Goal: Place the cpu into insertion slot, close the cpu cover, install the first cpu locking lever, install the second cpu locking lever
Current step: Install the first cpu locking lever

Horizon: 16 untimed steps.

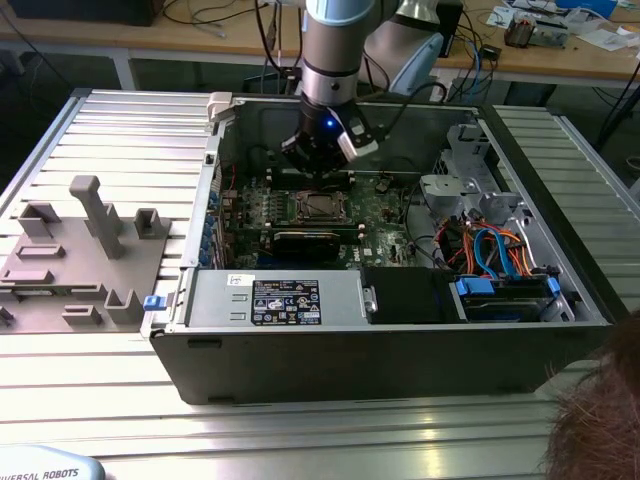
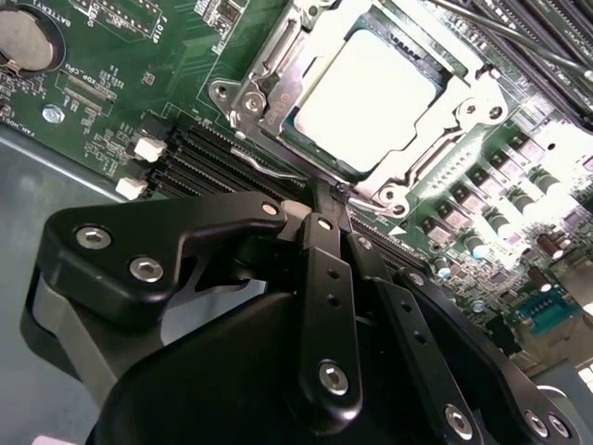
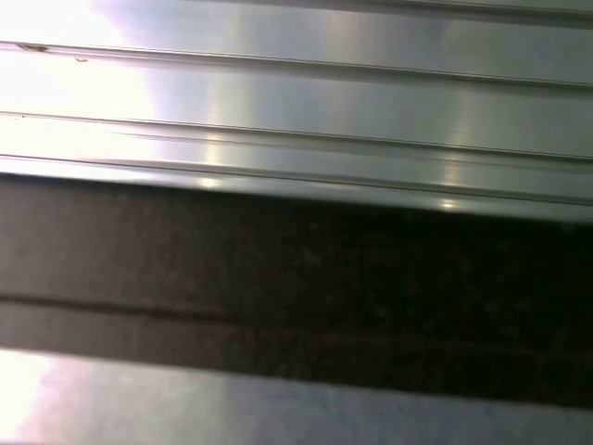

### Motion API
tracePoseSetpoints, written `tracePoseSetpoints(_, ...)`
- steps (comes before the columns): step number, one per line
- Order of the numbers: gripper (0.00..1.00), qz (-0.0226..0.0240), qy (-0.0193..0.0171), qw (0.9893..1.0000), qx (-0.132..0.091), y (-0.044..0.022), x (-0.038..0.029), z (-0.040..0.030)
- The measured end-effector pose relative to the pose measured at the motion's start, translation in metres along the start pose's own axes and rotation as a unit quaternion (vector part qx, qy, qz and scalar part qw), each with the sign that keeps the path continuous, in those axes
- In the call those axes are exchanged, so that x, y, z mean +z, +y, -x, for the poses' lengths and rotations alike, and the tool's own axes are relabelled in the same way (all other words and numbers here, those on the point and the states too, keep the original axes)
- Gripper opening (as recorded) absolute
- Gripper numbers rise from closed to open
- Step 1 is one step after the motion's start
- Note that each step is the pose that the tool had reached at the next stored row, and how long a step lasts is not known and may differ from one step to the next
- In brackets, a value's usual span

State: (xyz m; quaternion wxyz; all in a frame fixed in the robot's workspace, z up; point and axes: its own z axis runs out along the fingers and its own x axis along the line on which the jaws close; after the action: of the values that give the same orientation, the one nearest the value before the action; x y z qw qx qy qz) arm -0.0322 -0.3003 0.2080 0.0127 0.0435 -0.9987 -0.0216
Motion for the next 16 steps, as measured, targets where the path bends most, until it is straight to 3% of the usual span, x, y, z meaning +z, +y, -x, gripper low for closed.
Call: tracePoseSetpoints(16,0.11,0.0000,0.0011,1.0000,0.000,0.0006,0.0061,0.0116)
